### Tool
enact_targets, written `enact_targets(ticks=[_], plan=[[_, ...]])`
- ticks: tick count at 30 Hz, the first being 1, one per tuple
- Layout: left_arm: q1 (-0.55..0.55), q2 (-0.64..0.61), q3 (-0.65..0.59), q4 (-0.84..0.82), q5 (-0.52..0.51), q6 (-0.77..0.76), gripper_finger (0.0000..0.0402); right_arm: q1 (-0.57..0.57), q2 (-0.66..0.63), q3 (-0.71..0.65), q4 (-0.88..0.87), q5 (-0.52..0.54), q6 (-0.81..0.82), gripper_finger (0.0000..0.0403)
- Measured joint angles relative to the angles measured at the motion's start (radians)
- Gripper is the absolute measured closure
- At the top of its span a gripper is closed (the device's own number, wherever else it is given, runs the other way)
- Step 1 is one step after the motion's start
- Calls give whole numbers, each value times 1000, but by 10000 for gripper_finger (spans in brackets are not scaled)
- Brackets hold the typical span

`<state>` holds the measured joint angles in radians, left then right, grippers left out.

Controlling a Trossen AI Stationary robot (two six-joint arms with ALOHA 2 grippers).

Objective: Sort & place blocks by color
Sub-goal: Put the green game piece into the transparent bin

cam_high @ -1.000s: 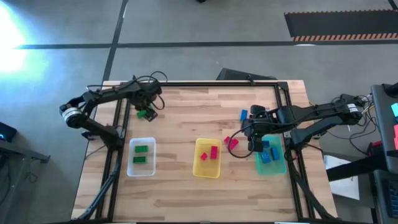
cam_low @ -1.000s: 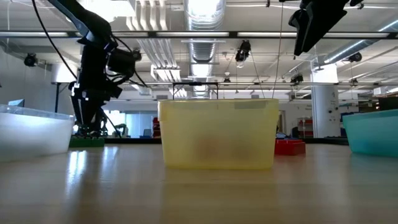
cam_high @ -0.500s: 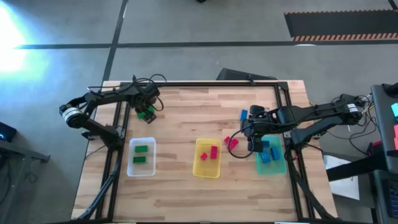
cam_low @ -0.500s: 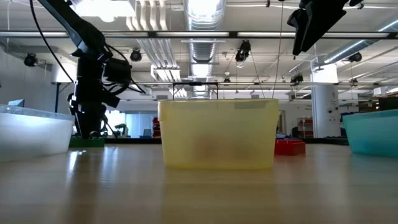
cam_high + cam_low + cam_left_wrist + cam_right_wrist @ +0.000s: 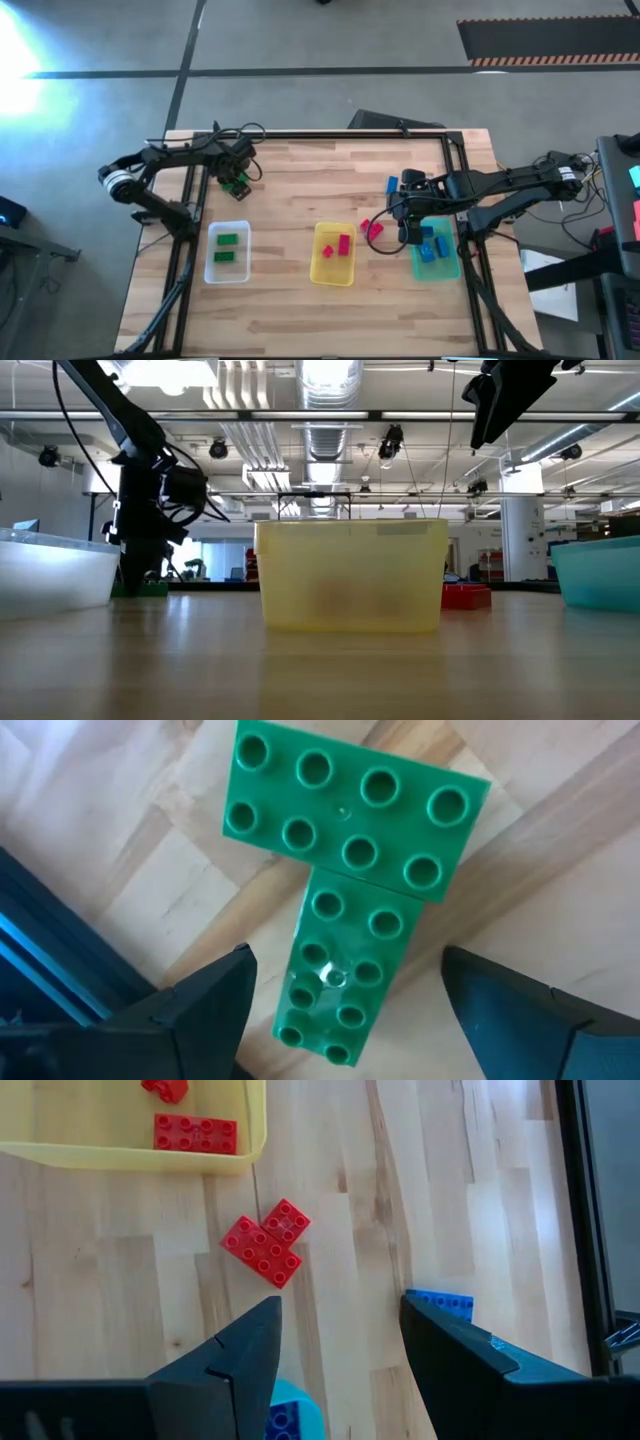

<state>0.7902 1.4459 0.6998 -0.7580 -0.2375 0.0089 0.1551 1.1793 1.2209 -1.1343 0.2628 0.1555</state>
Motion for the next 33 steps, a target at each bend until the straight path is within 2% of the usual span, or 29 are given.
enact_targets(ticks=[6,14,20,24,27,33], plan=[[0,61,4,-1,10,0,146,3,0,0,1,0,0,209],[-1,51,9,4,14,-3,274,4,0,0,4,0,0,209],[-12,-1,10,8,-14,-4,277,5,0,-9,33,0,0,209],[-54,-89,34,17,-29,-6,277,6,0,-52,116,0,-24,209],[-112,-161,54,17,-36,-30,277,6,0,-107,227,0,-71,209],[-273,-334,91,93,-34,-88,277,6,0,-250,569,0,-205,209]])
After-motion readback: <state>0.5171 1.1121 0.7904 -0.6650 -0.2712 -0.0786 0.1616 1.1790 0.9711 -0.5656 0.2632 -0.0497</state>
